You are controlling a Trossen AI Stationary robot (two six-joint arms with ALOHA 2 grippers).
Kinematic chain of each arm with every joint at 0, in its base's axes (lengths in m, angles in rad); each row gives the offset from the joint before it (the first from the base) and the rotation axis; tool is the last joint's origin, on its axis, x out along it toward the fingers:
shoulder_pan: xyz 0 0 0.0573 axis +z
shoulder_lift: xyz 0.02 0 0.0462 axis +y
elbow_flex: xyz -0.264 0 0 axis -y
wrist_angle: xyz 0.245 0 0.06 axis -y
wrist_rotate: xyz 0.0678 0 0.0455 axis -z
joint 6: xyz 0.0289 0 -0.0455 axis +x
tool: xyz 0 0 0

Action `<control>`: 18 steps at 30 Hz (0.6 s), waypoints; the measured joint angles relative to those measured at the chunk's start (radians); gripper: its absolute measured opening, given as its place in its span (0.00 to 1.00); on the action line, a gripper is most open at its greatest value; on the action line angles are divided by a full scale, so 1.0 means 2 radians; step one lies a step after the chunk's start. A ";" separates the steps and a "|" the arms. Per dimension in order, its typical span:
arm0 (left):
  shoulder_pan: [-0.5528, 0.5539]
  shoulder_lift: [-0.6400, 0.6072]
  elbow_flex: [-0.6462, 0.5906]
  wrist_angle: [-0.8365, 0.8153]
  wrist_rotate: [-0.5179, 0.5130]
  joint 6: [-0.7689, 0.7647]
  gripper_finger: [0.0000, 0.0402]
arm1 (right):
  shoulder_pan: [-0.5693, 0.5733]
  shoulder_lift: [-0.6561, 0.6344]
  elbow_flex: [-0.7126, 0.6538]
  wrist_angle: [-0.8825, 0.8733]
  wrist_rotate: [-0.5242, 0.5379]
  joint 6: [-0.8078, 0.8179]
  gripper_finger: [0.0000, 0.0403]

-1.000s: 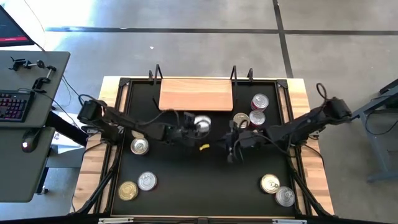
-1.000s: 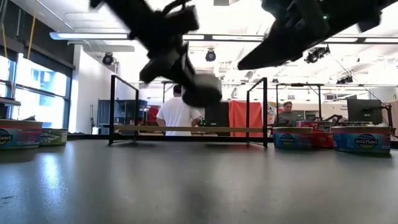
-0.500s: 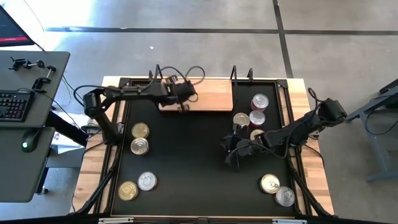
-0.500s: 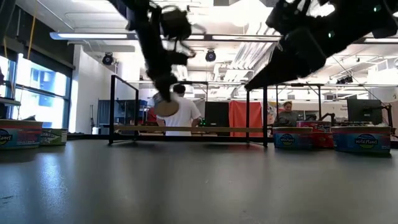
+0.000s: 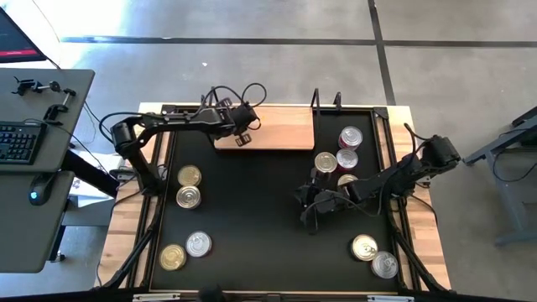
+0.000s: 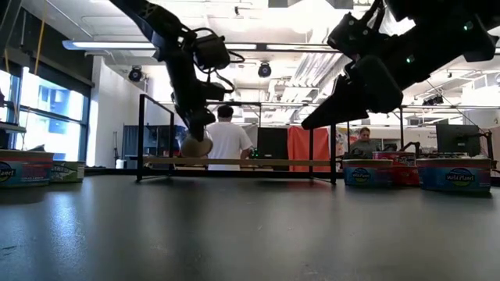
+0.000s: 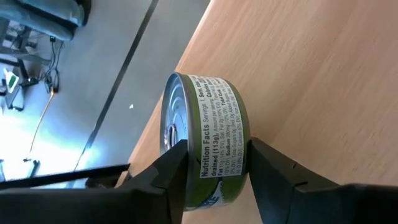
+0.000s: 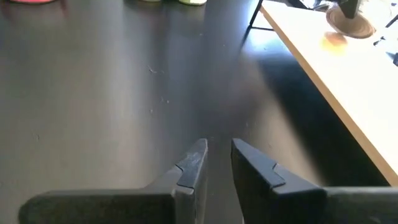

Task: Stack canned seafood by type on shelf
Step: Put the green tuna can on the shelf

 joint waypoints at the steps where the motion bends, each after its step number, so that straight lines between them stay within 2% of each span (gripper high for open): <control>1: 0.000 0.000 -0.003 0.008 0.002 0.003 0.33 | 0.000 0.000 0.000 0.002 0.000 0.000 0.15; 7: 0.000 0.000 -0.007 0.017 0.005 0.003 0.35 | 0.000 0.000 0.000 0.000 0.000 0.000 0.15; 16: 0.000 0.001 -0.008 0.028 0.015 -0.035 0.52 | 0.000 0.000 0.000 0.000 0.000 0.000 0.15; 18: 0.000 0.001 -0.008 0.032 0.031 -0.041 0.55 | 0.000 0.000 0.000 0.000 0.000 0.000 0.15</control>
